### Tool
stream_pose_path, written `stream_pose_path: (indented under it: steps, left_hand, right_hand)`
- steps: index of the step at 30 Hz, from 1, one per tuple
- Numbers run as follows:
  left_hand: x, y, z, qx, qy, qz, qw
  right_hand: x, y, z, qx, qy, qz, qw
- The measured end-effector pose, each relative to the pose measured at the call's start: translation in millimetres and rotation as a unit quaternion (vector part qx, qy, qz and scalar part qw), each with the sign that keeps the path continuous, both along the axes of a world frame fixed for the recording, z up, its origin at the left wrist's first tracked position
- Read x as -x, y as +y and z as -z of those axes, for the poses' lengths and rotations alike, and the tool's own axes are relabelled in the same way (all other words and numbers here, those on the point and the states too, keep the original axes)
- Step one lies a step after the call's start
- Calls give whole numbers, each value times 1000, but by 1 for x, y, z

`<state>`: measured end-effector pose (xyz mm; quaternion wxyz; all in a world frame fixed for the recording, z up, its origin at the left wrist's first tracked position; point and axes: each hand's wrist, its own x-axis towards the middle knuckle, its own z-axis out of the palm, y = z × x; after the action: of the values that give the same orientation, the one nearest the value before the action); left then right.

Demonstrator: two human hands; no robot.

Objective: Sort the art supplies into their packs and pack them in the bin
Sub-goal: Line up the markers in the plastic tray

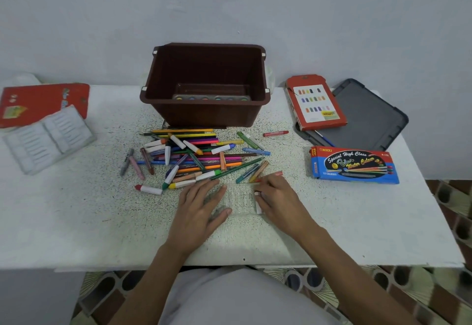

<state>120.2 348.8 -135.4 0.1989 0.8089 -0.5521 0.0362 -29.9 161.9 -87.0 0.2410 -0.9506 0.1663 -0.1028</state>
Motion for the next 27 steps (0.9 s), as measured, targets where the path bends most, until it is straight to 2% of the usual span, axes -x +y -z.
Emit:
stream_pose_path:
  steps: [4,14,23,27]
  left_hand:
    - [-1,0,-1,4,-4,3,1000]
    - [-2,0,0,24,-2,10,1000]
    - [-2,0,2,30,5,10,999]
    - [-2,0,2,35,8,10,999]
  right_hand:
    - [6,0,4,20,-6,7,1000]
    - [4,-17,-7,-51,-35,65,996]
    - [-39,-50,-22,-22,-39,139,989]
    - [-67,-56,-26,0,-23,120,993]
